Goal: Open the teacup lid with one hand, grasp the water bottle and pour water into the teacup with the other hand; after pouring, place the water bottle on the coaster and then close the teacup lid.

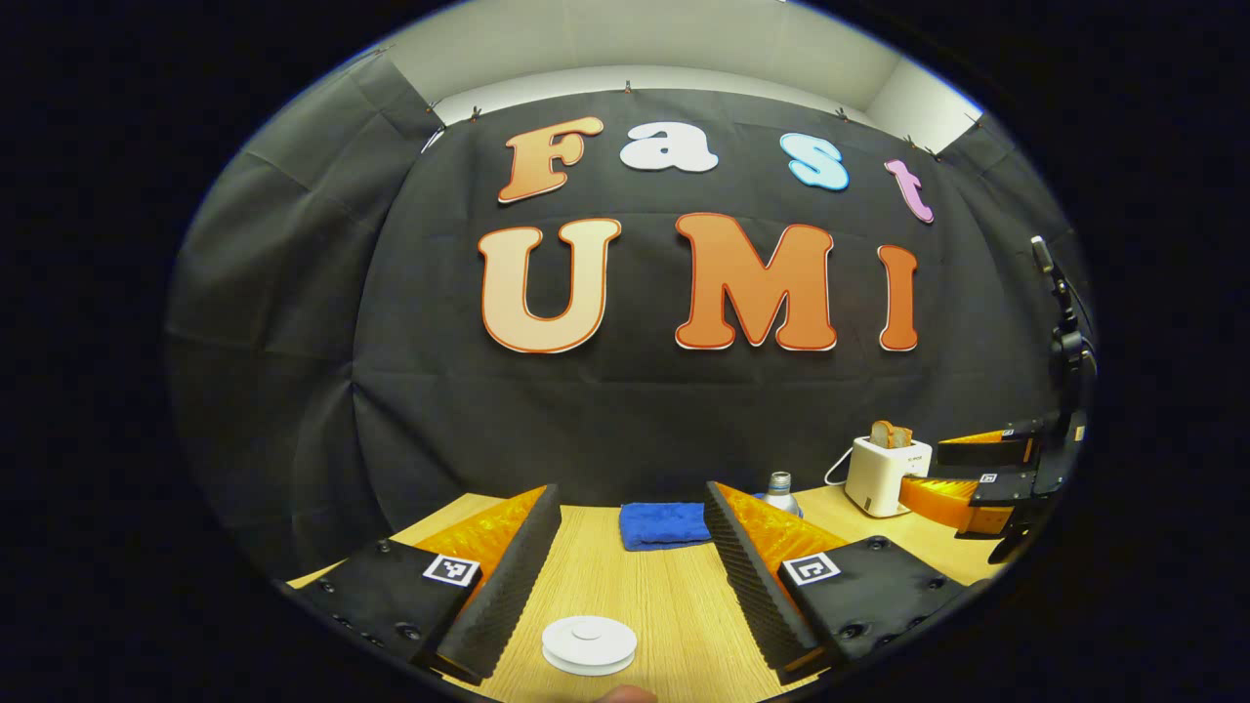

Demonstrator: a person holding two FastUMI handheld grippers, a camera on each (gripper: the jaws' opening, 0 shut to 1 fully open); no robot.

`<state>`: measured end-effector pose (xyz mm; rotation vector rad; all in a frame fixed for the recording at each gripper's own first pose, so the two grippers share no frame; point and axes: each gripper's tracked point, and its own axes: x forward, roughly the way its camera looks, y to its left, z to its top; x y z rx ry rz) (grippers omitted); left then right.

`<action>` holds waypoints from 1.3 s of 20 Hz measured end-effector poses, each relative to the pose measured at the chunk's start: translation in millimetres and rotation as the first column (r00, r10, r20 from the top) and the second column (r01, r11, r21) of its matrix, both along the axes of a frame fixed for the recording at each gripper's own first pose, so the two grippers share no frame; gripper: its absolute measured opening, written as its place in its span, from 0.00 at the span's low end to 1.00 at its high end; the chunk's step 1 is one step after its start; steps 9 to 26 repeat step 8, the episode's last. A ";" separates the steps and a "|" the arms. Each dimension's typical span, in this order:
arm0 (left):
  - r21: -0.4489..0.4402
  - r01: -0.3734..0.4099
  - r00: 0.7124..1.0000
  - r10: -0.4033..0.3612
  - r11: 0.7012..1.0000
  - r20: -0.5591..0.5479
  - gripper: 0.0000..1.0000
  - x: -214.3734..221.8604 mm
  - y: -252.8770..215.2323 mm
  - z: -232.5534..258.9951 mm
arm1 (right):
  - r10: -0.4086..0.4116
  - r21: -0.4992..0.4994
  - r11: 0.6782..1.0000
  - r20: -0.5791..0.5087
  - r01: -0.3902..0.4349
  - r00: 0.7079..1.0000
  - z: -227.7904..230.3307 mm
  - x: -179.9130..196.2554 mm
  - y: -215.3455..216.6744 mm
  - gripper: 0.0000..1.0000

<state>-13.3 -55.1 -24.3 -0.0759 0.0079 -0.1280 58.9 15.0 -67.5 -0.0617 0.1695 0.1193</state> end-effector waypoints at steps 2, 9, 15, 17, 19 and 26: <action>0.000 0.001 1.000 -0.001 1.000 0.008 0.97 -5.0 -2.0 5.8 | -0.014 -0.009 1.000 0.037 0.015 0.999 12.5 -10.8 -2.0 0.99; -0.010 -0.004 0.999 0.004 1.000 0.036 1.00 -14.5 -7.5 16.8 | -0.064 -0.021 0.998 0.080 0.066 0.995 22.6 -28.6 -11.8 0.99; -0.010 -0.004 0.999 0.004 1.000 0.036 1.00 -14.5 -7.5 16.8 | -0.064 -0.021 0.998 0.080 0.066 0.995 22.6 -28.6 -11.8 0.99; -0.010 -0.004 0.999 0.004 1.000 0.036 1.00 -14.5 -7.5 16.8 | -0.064 -0.021 0.998 0.080 0.066 0.995 22.6 -28.6 -11.8 0.99; -0.010 -0.004 0.999 0.004 1.000 0.036 1.00 -14.5 -7.5 16.8 | -0.064 -0.021 0.998 0.080 0.066 0.995 22.6 -28.6 -11.8 0.99; -0.010 -0.004 0.999 0.004 1.000 0.036 1.00 -14.5 -7.5 16.8 | -0.064 -0.021 0.998 0.080 0.066 0.995 22.6 -28.6 -11.8 0.99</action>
